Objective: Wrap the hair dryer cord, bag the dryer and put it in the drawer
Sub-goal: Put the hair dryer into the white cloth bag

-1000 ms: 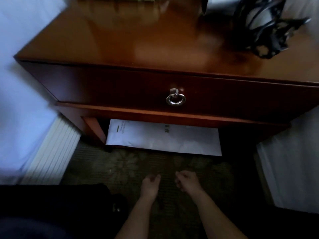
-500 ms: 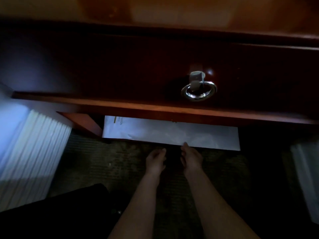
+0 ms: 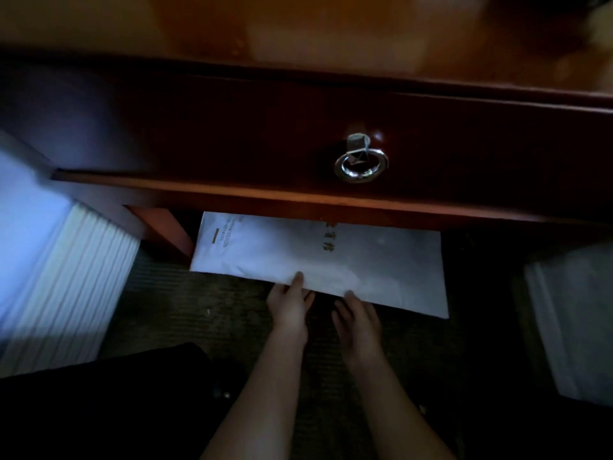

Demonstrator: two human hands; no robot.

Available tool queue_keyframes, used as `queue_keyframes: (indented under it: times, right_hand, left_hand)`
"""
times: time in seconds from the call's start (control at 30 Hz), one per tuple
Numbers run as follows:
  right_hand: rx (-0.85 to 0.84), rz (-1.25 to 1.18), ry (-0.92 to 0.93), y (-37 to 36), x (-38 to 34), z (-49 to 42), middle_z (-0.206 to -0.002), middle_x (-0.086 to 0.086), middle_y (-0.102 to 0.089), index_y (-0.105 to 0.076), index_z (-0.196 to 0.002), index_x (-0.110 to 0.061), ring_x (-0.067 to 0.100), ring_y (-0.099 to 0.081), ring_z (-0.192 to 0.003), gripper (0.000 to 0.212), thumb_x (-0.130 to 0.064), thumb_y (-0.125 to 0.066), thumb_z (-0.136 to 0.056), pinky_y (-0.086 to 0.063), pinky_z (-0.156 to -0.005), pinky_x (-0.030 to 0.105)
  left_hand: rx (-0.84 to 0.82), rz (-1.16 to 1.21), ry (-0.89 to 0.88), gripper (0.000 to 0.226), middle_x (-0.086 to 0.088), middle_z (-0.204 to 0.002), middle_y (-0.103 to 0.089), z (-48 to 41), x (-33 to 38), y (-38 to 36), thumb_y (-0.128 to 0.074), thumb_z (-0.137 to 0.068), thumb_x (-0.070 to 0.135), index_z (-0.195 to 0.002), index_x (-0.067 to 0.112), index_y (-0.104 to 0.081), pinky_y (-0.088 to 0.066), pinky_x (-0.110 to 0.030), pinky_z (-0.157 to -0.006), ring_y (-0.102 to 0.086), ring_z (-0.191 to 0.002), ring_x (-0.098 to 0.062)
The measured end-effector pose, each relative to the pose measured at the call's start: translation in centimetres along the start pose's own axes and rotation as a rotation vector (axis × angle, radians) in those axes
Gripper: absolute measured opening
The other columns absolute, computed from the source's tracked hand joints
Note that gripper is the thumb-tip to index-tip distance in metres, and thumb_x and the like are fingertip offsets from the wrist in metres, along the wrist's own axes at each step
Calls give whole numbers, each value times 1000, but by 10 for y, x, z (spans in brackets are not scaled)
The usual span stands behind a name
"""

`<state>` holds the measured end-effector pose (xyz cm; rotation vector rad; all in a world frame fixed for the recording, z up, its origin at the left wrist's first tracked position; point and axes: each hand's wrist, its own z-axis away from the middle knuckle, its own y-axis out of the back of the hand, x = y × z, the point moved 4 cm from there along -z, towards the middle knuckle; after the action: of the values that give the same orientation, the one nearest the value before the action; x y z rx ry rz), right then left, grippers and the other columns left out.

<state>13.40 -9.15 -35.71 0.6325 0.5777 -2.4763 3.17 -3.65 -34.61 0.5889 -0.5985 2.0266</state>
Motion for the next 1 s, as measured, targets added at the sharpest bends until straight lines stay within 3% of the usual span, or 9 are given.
queue_keyframes:
  times: [0.1, 0.27, 0.37, 0.43, 0.53, 0.67, 0.77, 0.87, 1.0]
  right_hand:
    - [-76, -155, -8, -1, -12, 16, -116, 8, -60, -49, -121, -19, 21, -58, -105, 38, -27, -64, -86, -44, -97, 35]
    - [-38, -129, 63, -8, -44, 52, -108, 7, -60, -55, -104, -17, 20, -58, -99, 14, -20, -58, -91, -44, -98, 34]
    - [-31, -128, 169, -19, -58, 81, -101, 4, -61, -56, -109, -7, 20, -55, -105, 19, -15, -57, -92, -42, -102, 33]
    - [-35, -126, 248, -28, -65, 103, -94, 3, -62, -58, -95, -2, 17, -58, -97, 10, -12, -56, -92, -42, -102, 34]
    - [-46, -134, 379, -42, -80, 142, -79, 5, -59, -53, -69, -3, 8, -58, -76, 23, -5, -56, -91, -45, -96, 35]
    - [-98, -88, 511, -55, -105, 191, -68, 2, -57, -55, -66, -5, 5, -59, -54, 25, -6, -56, -91, -49, -70, 23]
    - [-102, 4, 592, -61, -118, 219, -63, 5, -50, -49, -61, -8, 13, -49, -60, 31, -15, -61, -89, -45, -53, 16]
    - [-123, 59, 647, -62, -130, 251, -71, 13, -48, -48, -62, -4, 21, -47, -69, 35, -23, -63, -87, -41, -62, 29]
    - [-179, 97, 754, -64, -158, 302, -75, 10, -49, -51, -69, 3, 22, -47, -71, 36, -26, -61, -89, -39, -62, 28]
  left_hand:
    - [10, -6, -80, 17, -4, -104, -67, 20, 7, 2, -56, -93, 15, -109, 14, -62, -50, -28, -75, -64, -95, -19]
    - [32, -2, -180, 6, -3, -90, -66, 59, 33, 5, -59, -91, 14, -87, 11, -62, -50, -26, -69, -65, -84, -15]
    - [53, 6, -276, 24, -2, -75, -58, 85, 57, 7, -60, -90, 13, -68, 9, -52, -47, -25, -70, -57, -72, -11]
    - [43, -7, -353, 30, -4, -68, -51, 103, 77, 6, -61, -89, 16, -64, 9, -47, -41, -27, -63, -49, -65, -15]
    - [44, 0, -446, 36, -5, -61, -44, 130, 111, 5, -61, -89, 18, -59, 8, -43, -38, -32, -63, -44, -63, -20]
    - [27, 11, -462, 34, -4, -66, -53, 166, 138, 12, -60, -91, 22, -61, 9, -50, -43, -34, -76, -51, -65, -17]
    - [-28, 82, -431, 28, 1, -74, -55, 194, 147, 17, -59, -92, 21, -65, 14, -51, -41, -31, -81, -52, -72, -13]
    - [-57, 133, -468, 26, 0, -75, -56, 223, 160, 20, -59, -91, 19, -66, 14, -53, -40, -32, -76, -54, -73, -16]
    - [-57, 96, -652, 29, -7, -64, -53, 269, 189, 19, -63, -87, 16, -63, 6, -51, -40, -31, -66, -49, -70, -22]
